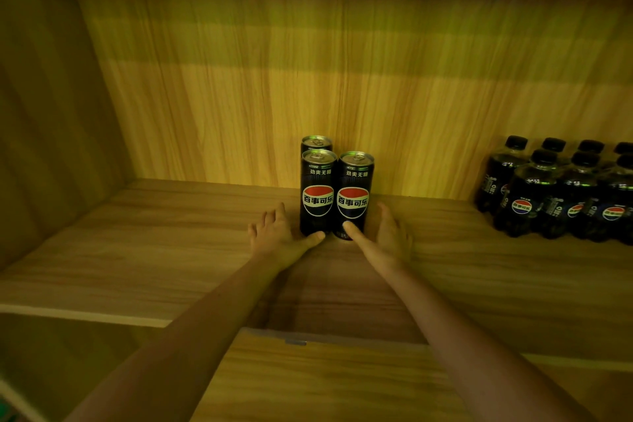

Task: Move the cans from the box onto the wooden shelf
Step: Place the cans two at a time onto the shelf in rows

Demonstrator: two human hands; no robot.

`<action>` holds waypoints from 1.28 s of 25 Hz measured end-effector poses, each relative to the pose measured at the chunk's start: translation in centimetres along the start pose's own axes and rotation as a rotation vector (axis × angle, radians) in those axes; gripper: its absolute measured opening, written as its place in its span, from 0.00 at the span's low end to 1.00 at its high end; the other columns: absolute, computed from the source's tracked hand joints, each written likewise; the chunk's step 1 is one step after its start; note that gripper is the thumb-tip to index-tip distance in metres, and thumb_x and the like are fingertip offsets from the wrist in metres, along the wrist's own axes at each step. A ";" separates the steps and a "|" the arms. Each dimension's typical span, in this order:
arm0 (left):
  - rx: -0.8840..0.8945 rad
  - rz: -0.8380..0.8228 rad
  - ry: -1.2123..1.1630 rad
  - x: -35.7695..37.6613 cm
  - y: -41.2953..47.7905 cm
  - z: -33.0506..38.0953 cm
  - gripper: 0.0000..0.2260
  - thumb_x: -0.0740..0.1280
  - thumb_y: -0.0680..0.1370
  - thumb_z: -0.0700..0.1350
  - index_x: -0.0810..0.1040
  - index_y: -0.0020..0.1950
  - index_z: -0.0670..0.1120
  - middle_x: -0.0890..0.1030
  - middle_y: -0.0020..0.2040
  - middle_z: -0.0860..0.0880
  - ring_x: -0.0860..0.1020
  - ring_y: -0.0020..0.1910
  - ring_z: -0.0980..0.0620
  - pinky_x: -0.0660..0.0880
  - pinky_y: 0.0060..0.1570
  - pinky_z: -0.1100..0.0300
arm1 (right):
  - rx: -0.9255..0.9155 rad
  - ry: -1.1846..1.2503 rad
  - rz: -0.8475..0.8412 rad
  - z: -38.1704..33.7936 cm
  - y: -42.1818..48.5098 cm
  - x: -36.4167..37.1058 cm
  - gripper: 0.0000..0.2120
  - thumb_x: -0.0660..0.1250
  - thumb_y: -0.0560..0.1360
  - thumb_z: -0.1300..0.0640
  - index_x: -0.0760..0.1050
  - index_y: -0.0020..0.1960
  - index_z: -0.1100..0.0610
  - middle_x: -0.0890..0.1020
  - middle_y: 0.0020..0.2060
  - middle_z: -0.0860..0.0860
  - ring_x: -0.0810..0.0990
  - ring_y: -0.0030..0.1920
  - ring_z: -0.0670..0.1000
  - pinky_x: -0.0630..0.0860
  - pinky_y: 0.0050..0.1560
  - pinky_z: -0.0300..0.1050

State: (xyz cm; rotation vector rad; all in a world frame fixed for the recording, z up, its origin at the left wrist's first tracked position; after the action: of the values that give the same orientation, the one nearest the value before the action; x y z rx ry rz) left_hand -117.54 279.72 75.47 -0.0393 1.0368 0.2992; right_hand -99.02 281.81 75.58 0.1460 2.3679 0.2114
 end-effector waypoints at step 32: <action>0.497 0.024 0.385 -6.8 -34.8 -8.9 0.37 0.59 0.75 0.59 0.49 0.75 0.42 0.52 0.77 0.41 0.49 0.76 0.43 0.43 0.74 0.48 | -0.249 -0.682 -0.309 -3.3 -35.8 -0.8 0.39 0.65 0.72 0.45 0.49 0.74 0.60 0.54 0.75 0.57 0.53 0.75 0.56 0.48 0.75 0.53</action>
State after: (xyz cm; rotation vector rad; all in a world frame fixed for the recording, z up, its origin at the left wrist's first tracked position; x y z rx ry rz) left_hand -119.09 243.30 72.89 0.3772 1.4715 0.0475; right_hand -102.32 246.22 71.49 -0.2349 1.6409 0.2551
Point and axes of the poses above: each hand's wrist, its own y-axis towards the middle knuckle, its own x-axis out of the palm, z = x × y, the point moved 3 cm from there along y, towards the middle knuckle
